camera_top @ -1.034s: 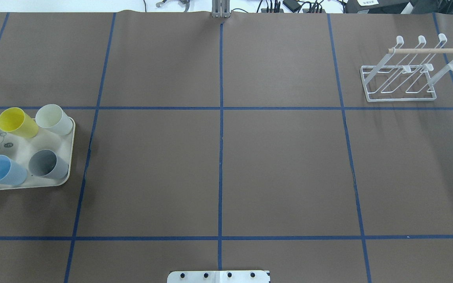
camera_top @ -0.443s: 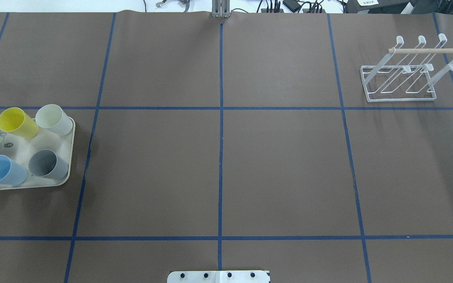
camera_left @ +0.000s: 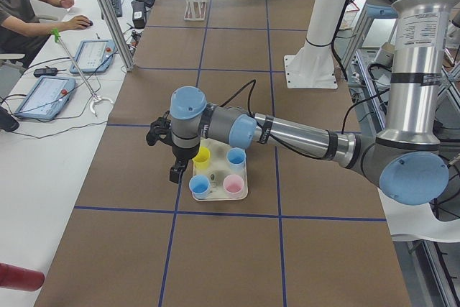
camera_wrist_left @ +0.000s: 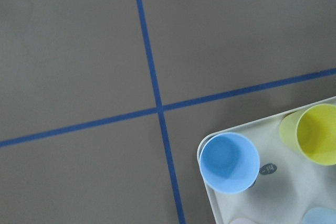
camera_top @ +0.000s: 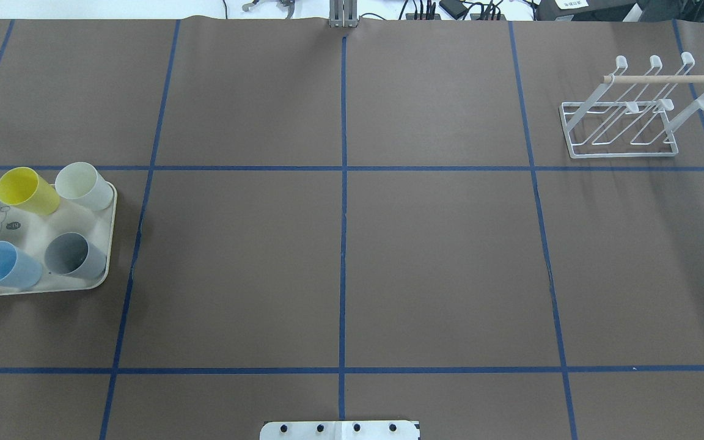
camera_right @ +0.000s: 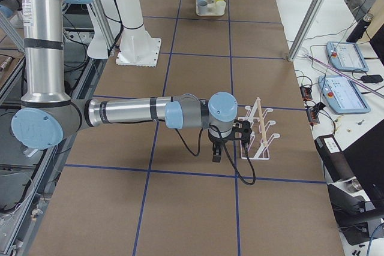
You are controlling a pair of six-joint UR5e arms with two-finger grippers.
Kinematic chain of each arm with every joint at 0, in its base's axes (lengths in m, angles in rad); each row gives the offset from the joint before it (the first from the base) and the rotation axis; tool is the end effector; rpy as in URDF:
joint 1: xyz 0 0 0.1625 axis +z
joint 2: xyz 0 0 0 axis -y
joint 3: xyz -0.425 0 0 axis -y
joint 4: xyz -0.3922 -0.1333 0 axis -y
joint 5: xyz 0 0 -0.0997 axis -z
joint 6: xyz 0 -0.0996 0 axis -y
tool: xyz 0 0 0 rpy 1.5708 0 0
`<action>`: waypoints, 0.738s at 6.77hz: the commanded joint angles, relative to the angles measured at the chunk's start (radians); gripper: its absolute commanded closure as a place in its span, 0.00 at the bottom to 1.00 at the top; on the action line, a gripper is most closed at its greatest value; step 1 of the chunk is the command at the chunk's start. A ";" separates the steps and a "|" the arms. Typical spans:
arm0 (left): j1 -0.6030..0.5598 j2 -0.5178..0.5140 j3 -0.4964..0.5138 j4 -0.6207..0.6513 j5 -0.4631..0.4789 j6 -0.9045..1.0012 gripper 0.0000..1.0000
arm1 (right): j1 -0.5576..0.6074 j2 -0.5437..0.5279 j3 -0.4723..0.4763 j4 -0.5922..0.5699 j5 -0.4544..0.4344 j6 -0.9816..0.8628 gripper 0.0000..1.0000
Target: Transfer IKEA cup to right arm and place on rack
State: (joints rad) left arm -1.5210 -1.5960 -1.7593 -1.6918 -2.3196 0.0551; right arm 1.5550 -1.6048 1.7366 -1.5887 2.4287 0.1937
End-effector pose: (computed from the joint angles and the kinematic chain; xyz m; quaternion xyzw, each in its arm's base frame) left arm -0.0399 -0.5147 0.5403 0.1560 0.3602 0.1089 0.9133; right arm 0.0504 -0.4817 0.5891 0.0081 -0.4184 0.0571 0.9064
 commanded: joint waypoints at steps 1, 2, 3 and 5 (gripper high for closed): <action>0.012 -0.002 0.091 -0.168 -0.006 -0.004 0.00 | -0.001 0.017 0.061 0.000 0.010 0.111 0.00; 0.013 -0.016 0.197 -0.195 -0.007 -0.006 0.00 | -0.003 0.028 0.076 -0.002 0.010 0.113 0.00; 0.021 -0.016 0.248 -0.237 -0.007 -0.007 0.00 | -0.009 0.029 0.083 0.003 0.009 0.113 0.00; 0.069 -0.006 0.290 -0.358 -0.007 -0.244 0.00 | -0.012 0.029 0.089 0.004 0.006 0.116 0.00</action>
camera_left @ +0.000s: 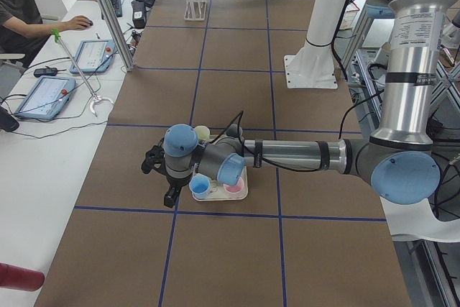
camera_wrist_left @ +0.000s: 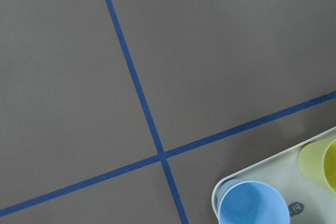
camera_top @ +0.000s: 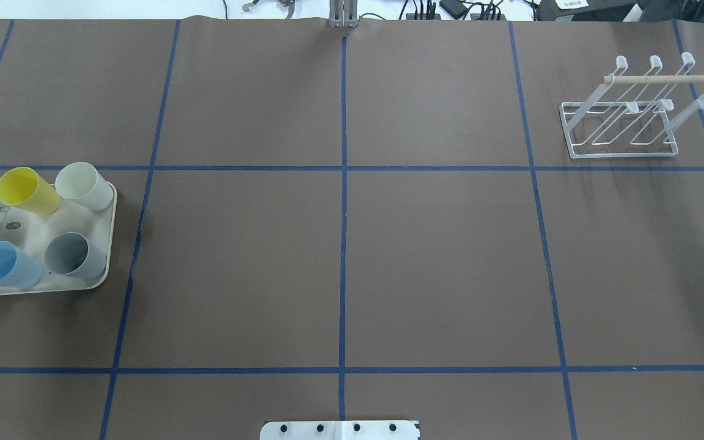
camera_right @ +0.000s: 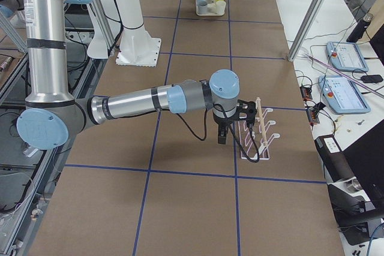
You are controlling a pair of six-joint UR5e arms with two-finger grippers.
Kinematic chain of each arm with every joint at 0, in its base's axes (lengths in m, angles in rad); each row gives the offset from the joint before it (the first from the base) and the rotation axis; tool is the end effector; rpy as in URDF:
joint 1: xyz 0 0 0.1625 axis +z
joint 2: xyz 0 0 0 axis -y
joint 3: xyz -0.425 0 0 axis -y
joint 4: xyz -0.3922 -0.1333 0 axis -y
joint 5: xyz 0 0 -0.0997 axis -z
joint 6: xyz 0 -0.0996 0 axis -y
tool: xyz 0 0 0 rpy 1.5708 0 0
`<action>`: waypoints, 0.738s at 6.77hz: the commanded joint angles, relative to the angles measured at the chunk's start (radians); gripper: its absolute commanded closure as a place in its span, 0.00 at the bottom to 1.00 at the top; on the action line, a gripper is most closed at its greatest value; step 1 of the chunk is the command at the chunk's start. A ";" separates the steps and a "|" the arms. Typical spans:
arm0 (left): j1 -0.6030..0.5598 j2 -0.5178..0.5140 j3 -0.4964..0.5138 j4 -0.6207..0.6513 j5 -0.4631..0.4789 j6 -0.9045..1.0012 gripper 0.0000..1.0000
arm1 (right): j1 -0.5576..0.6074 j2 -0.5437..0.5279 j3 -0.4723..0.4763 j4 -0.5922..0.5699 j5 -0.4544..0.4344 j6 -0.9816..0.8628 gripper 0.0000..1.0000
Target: Transfer IKEA cup to right arm and place on rack
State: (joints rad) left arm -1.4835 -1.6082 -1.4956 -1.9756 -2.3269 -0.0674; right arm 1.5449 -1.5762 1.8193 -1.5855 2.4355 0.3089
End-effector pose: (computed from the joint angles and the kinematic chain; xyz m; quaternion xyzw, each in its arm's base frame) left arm -0.0188 -0.5305 0.6339 0.1410 0.3749 0.0764 0.9131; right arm 0.0448 -0.4914 0.5335 0.0327 -0.4277 0.0800 0.8998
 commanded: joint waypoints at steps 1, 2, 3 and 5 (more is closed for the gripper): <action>0.096 0.007 0.035 -0.122 -0.008 -0.237 0.00 | -0.002 0.001 0.008 0.001 0.000 0.001 0.00; 0.129 0.008 0.040 -0.170 -0.008 -0.288 0.00 | -0.002 0.001 0.009 0.001 0.000 0.001 0.00; 0.137 0.008 0.055 -0.175 -0.008 -0.287 0.00 | -0.002 0.002 0.014 0.001 0.000 0.001 0.00; 0.164 0.011 0.081 -0.177 -0.008 -0.281 0.02 | -0.002 0.010 0.014 -0.001 0.000 0.003 0.00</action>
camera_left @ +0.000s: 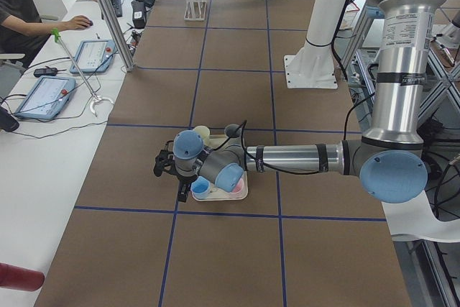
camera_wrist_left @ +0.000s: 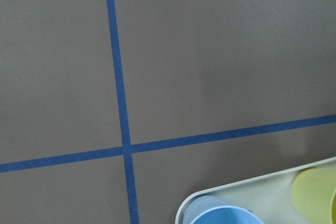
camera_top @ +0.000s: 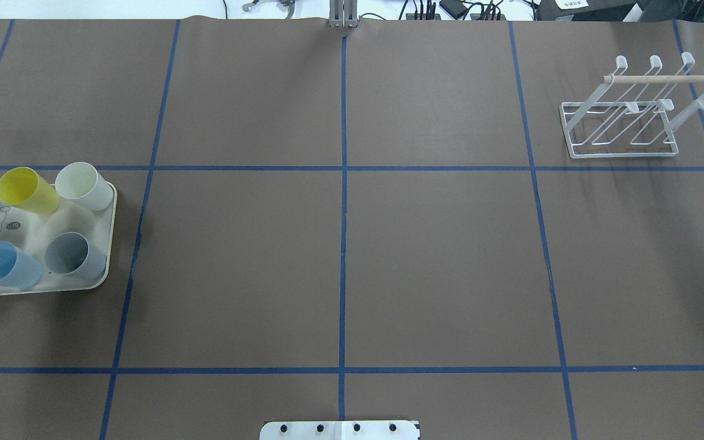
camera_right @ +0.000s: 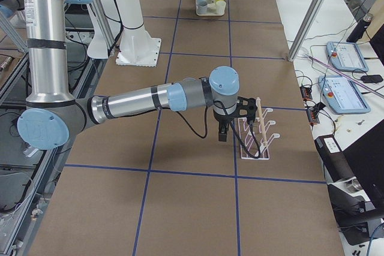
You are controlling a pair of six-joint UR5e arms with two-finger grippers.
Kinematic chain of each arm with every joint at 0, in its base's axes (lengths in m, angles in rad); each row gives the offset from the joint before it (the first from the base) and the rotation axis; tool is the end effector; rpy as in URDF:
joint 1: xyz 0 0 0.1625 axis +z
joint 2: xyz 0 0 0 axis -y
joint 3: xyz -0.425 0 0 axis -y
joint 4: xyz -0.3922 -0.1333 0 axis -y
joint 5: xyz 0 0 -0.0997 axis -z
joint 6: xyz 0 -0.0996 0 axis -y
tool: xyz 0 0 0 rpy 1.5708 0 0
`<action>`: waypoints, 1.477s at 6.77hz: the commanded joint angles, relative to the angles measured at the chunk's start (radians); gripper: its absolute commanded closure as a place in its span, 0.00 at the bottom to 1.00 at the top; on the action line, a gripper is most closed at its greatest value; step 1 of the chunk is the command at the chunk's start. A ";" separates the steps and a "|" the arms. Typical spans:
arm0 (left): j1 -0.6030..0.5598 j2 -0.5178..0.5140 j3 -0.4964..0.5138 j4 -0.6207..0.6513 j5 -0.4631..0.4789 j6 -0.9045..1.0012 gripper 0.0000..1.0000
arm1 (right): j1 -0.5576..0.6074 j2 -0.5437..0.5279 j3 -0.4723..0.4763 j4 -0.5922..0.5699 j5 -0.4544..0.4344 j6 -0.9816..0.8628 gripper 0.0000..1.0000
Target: Transfer IKEA cup to right arm and place on rack
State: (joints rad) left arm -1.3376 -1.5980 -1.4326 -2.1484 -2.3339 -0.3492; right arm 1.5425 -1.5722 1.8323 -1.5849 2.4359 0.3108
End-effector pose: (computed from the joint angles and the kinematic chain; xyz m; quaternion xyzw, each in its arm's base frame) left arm 0.0581 -0.5235 0.6502 0.1015 0.4086 0.0336 0.9064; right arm 0.0436 -0.4923 0.5250 0.0396 -0.4289 0.0759 0.8993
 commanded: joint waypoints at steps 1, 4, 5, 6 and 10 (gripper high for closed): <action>0.031 0.001 0.027 -0.004 -0.001 0.002 0.15 | 0.001 0.006 0.001 0.000 0.000 0.001 0.00; 0.037 0.001 0.037 -0.004 -0.001 0.007 0.29 | 0.001 0.008 0.001 -0.001 0.002 0.001 0.00; 0.037 0.001 0.040 -0.004 -0.001 0.009 0.37 | -0.001 0.008 0.001 0.000 0.003 0.001 0.00; 0.043 0.003 0.040 -0.004 -0.002 0.009 0.42 | 0.001 0.008 0.001 -0.001 0.003 -0.001 0.00; 0.069 0.003 0.054 -0.004 -0.007 0.009 0.73 | 0.001 0.012 0.001 -0.001 0.012 -0.001 0.00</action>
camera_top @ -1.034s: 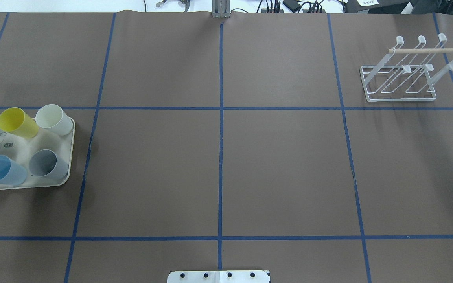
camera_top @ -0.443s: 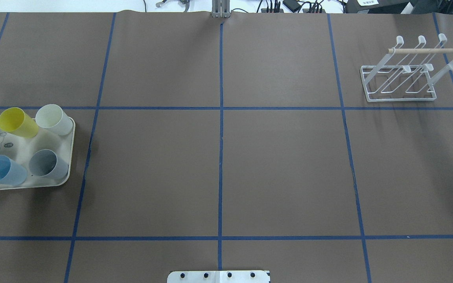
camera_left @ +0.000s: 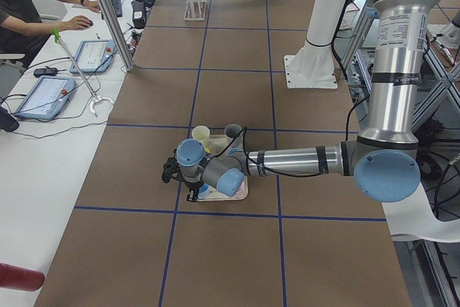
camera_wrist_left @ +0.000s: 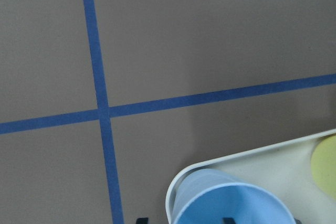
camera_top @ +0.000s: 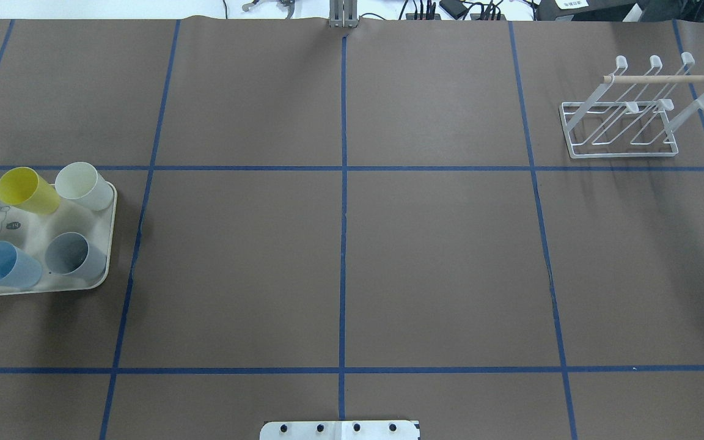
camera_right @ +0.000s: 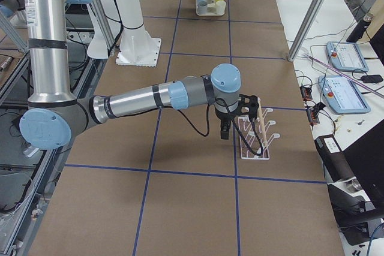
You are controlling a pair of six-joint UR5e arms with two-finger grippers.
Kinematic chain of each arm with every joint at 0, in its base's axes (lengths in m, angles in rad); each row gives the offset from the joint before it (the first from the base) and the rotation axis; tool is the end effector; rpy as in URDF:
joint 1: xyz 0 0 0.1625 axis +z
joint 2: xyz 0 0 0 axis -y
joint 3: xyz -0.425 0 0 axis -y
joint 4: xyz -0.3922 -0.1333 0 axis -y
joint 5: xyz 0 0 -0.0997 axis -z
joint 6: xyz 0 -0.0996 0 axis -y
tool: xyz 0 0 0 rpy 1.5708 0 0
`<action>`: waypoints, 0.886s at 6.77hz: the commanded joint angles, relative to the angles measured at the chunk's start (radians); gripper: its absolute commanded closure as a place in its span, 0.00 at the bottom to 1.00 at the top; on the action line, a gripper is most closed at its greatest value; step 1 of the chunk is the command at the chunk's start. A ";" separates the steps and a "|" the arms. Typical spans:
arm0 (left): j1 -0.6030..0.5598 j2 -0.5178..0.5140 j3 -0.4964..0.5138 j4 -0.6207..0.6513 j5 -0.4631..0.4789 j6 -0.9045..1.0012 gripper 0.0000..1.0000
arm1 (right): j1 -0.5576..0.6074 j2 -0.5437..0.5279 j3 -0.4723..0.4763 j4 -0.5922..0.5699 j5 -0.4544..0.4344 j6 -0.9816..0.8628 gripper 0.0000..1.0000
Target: Transfer IKEA cup to right arm and place on rack
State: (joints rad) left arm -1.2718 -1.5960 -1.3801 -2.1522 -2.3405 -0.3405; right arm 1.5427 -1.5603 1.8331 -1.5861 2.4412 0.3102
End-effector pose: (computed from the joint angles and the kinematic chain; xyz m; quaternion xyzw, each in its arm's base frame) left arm 0.0913 -0.5135 0.6771 0.0662 0.4089 0.0587 0.9083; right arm 0.0432 -0.4963 0.5185 0.0444 -0.4317 0.0728 0.8980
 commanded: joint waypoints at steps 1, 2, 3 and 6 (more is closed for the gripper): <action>0.003 0.002 0.001 0.002 -0.002 0.032 1.00 | 0.000 0.002 0.002 0.000 0.030 0.000 0.00; 0.002 0.011 -0.005 0.002 -0.043 0.055 1.00 | 0.000 0.002 0.002 0.000 0.039 0.000 0.00; -0.006 0.014 -0.025 0.005 -0.062 0.055 1.00 | 0.000 0.000 0.024 0.000 0.036 0.000 0.00; -0.232 -0.005 -0.096 0.012 -0.031 0.055 1.00 | 0.002 0.035 0.095 -0.002 0.021 0.022 0.00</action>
State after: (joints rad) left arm -1.3886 -1.5875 -1.4578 -2.1421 -2.3890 -0.2858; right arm 1.5445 -1.5500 1.9053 -1.5864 2.4710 0.3155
